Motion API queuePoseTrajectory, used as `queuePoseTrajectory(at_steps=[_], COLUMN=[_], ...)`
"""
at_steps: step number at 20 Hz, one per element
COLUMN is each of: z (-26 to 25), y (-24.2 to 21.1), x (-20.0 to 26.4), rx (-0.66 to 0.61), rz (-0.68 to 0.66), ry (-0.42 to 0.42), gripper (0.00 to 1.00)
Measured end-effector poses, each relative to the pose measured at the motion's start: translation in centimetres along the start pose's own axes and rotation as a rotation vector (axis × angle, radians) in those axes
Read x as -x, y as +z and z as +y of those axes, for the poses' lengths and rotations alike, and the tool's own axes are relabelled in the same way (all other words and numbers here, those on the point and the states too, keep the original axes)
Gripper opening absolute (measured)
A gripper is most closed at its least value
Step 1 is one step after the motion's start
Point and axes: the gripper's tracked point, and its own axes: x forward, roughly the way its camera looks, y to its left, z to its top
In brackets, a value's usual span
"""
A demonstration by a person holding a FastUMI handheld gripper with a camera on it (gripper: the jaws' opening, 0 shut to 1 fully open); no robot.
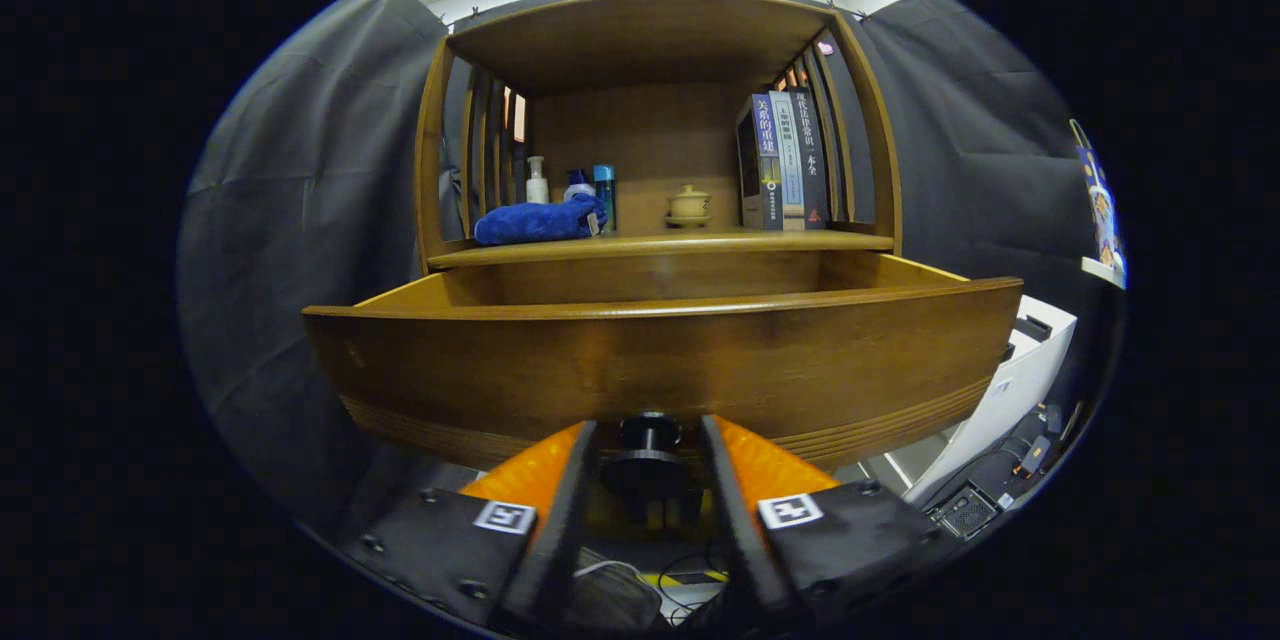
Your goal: Pull open the drawer, take out the items inside it, and place them on the countertop above the cabinet.
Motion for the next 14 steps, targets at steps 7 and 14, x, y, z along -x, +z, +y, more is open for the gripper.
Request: queuePoseTrajectory(at_steps=[7,14], z=[-0.2,1.9], y=[9.9,23.4], x=[3.0,-0.1], rx=[0.034,0.020], rz=[-0.208,-0.218], ry=[0.019,0.187], gripper=[0.99,0.99])
